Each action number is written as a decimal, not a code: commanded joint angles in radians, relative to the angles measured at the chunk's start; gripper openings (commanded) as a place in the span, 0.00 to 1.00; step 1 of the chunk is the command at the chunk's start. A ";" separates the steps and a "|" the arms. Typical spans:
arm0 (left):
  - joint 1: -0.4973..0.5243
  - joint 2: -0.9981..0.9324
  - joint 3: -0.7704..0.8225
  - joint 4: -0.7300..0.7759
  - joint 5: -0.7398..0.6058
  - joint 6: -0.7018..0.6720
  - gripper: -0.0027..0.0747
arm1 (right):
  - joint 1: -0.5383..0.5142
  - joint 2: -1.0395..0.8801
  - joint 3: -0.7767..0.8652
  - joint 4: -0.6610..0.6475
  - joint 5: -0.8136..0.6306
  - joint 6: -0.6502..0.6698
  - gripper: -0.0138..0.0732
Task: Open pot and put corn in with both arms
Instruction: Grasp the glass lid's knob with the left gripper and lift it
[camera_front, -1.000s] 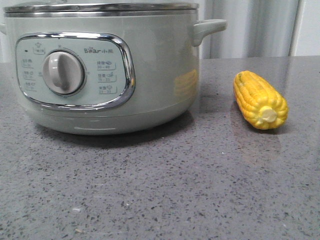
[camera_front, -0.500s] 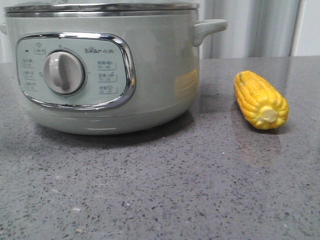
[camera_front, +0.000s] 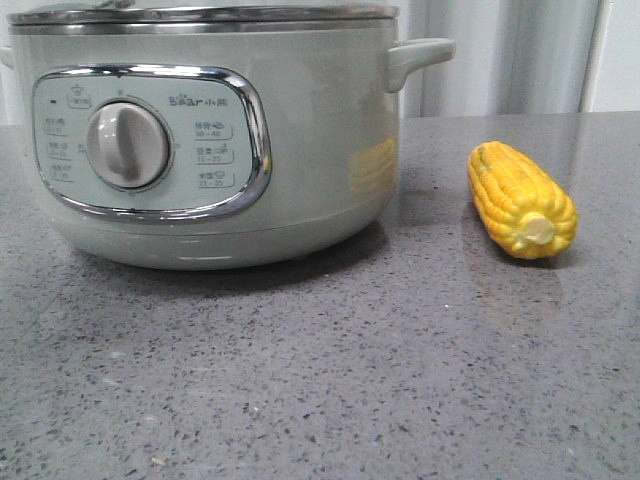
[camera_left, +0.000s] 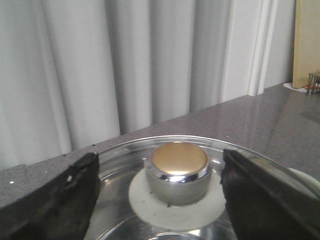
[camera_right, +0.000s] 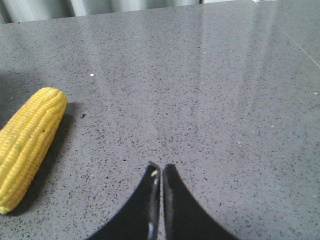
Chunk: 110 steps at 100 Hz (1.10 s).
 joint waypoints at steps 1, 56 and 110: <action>-0.026 0.030 -0.066 -0.004 -0.088 -0.009 0.63 | -0.003 0.014 -0.023 0.002 -0.083 -0.006 0.07; -0.050 0.204 -0.170 -0.030 -0.116 -0.009 0.63 | -0.003 0.014 -0.023 0.010 -0.083 -0.006 0.07; -0.050 0.206 -0.172 -0.032 -0.113 -0.009 0.00 | -0.003 0.014 -0.023 0.013 -0.083 -0.006 0.07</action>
